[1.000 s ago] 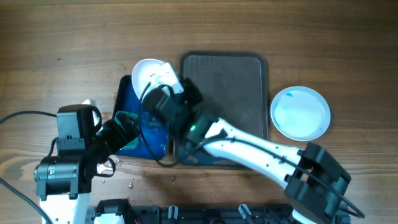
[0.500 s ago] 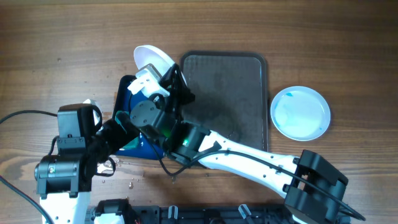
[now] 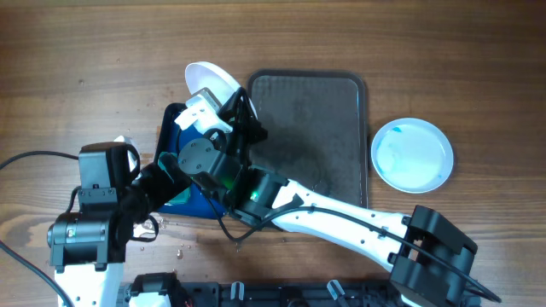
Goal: Clean dirty plates on tray and stack at the side
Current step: 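Lift and tilt the plate over the blue tray with the right gripper, then carry the plate right and stack it on the plate stack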
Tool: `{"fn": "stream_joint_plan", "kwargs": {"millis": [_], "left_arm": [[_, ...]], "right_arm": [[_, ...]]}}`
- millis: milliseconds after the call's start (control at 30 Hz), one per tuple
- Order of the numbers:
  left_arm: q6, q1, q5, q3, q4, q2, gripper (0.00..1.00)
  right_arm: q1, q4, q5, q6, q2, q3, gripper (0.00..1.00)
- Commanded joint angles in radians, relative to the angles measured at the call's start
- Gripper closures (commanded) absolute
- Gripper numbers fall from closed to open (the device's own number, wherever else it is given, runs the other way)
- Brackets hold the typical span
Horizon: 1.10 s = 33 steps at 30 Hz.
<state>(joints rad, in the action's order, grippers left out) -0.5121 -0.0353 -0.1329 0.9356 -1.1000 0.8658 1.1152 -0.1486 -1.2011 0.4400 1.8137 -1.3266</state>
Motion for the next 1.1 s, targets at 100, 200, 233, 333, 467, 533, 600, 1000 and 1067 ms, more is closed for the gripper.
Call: {"fn": "stream_joint_plan", "kwargs": {"millis": [100, 200, 233, 333, 467, 533, 600, 1000, 1067], "left_arm": [[0.011, -0.007, -0.015, 0.012, 0.003, 0.001, 0.00], [0.011, -0.007, -0.015, 0.012, 0.003, 0.001, 0.00], [0.011, -0.007, -0.015, 0.012, 0.003, 0.001, 0.00], [0.011, -0.007, -0.015, 0.012, 0.003, 0.001, 0.00], [0.011, -0.007, -0.015, 0.012, 0.003, 0.001, 0.00], [0.011, -0.007, -0.015, 0.012, 0.003, 0.001, 0.00], [0.011, -0.007, -0.015, 0.012, 0.003, 0.001, 0.00], [0.011, -0.007, -0.015, 0.012, 0.003, 0.001, 0.00], [0.011, -0.007, -0.015, 0.012, 0.003, 0.001, 0.00]], "right_arm": [[0.011, -0.009, 0.018, 0.005, -0.025, -0.016, 0.96], [0.011, -0.009, 0.019, 0.005, -0.025, -0.016, 0.96], [0.011, -0.009, 0.019, 0.004, -0.025, -0.016, 0.96], [0.011, -0.022, 0.019, 0.005, -0.025, -0.016, 0.96], [0.011, -0.024, 0.019, 0.005, -0.025, -0.016, 0.96], [0.011, -0.024, 0.019, 0.004, -0.025, -0.016, 0.96], [0.011, -0.023, 0.019, 0.004, -0.025, -0.016, 0.96], [-0.296, 0.436, 0.669, -0.650, -0.101, -0.016, 0.96], [-0.403, 0.504, 0.959, -0.716, -0.203, -0.016, 0.96]]}}
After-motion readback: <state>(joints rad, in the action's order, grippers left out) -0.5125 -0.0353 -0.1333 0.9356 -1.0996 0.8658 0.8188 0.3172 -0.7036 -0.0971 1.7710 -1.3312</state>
